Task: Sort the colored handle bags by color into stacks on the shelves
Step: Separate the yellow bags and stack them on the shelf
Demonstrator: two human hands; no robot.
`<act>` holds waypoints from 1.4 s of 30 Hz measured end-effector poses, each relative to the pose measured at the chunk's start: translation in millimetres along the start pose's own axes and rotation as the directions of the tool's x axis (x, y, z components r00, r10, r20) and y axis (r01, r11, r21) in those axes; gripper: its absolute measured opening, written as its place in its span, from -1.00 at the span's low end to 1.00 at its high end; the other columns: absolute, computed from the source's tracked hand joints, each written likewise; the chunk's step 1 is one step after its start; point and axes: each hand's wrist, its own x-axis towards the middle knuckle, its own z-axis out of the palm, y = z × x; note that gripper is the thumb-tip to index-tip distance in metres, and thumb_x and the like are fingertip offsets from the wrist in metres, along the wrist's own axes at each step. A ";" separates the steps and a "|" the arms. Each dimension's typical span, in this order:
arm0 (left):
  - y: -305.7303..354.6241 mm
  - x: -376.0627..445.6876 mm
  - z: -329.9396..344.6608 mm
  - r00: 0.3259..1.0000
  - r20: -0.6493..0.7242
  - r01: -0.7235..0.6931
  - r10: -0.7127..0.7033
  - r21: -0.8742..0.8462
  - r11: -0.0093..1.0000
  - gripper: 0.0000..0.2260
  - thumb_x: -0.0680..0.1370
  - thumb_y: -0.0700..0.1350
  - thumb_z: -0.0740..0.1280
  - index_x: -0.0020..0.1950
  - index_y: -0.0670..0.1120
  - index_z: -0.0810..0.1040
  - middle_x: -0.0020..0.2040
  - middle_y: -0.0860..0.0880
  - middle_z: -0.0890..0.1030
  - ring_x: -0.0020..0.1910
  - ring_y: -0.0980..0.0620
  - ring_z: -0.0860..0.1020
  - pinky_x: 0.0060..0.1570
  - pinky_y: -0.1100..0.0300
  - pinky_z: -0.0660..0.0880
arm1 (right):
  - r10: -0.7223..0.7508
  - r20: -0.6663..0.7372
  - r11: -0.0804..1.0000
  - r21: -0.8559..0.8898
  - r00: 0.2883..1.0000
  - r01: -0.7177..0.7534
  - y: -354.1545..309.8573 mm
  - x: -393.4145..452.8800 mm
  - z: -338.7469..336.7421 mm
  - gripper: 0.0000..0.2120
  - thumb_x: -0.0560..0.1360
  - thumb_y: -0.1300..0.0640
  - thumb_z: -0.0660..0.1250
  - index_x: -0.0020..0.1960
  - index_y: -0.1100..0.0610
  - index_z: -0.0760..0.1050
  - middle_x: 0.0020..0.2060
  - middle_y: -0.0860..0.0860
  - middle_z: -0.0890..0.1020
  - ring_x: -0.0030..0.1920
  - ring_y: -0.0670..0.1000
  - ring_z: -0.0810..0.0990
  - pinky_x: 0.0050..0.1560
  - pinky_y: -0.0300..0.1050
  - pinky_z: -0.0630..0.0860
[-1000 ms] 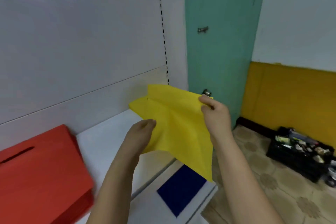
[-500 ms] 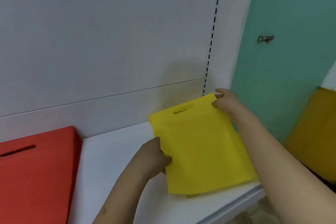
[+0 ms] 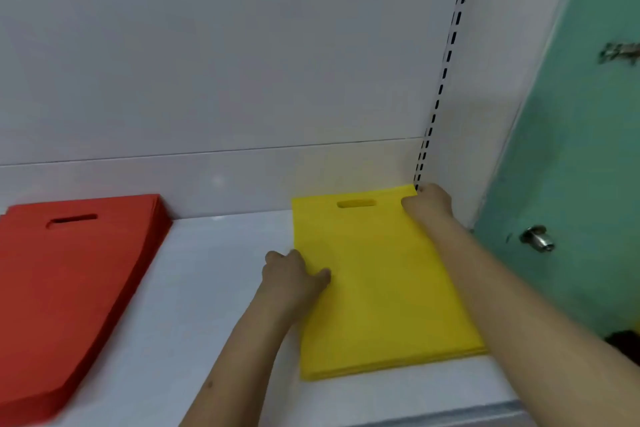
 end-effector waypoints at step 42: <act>-510.3 -245.3 -284.9 0.477 -0.829 -0.038 -0.292 -0.351 0.936 -0.61 0.63 0.08 0.22 0.44 0.02 0.39 0.29 0.07 0.47 0.24 0.14 0.45 0.11 0.29 0.44 | -0.749 0.514 0.462 -0.047 0.418 0.886 -445.1 -438.4 446.1 -0.28 0.54 -0.19 0.23 0.50 0.24 0.13 0.44 0.21 0.27 0.42 0.27 0.26 0.29 0.14 0.34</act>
